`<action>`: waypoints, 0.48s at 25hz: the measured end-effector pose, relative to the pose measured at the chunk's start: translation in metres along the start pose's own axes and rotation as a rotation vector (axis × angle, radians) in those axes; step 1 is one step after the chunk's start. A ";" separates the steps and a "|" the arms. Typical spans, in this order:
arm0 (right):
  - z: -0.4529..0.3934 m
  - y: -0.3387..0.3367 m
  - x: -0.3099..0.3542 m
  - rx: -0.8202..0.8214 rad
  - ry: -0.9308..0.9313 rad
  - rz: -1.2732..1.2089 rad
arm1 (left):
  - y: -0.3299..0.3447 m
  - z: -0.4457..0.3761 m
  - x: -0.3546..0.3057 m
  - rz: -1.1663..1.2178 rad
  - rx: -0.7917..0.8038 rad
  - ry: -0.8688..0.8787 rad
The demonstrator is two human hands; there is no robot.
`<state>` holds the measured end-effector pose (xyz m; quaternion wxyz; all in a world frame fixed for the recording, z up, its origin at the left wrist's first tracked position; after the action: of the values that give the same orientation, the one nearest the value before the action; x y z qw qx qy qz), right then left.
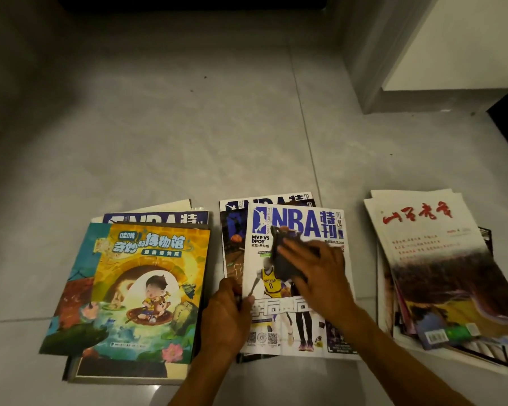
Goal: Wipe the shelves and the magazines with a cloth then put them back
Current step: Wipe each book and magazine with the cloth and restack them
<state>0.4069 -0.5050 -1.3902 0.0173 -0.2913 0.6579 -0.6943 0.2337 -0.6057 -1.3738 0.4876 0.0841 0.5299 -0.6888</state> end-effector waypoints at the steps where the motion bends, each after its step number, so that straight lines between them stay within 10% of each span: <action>1: 0.001 0.002 0.004 0.021 -0.092 0.015 | 0.000 0.000 0.000 0.005 -0.007 -0.001; 7: -0.105 0.000 0.036 0.134 -0.027 0.002 | 0.001 -0.002 -0.007 0.008 -0.023 -0.040; 12: -0.019 0.013 0.071 0.171 -0.271 -0.028 | -0.003 -0.002 -0.008 0.053 -0.025 -0.016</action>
<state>0.3355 -0.5184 -1.3746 0.1212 -0.3889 0.5839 -0.7022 0.2343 -0.5993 -1.3676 0.5109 0.0862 0.5321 -0.6696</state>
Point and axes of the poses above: each hand's wrist, its own z-axis away from the middle knuckle, its own y-axis out of the palm, x = y × z, the point moved 2 cm from there along -z, towards the middle knuckle, and after that the axes turned 5 degrees about y, right-handed, at the moved point
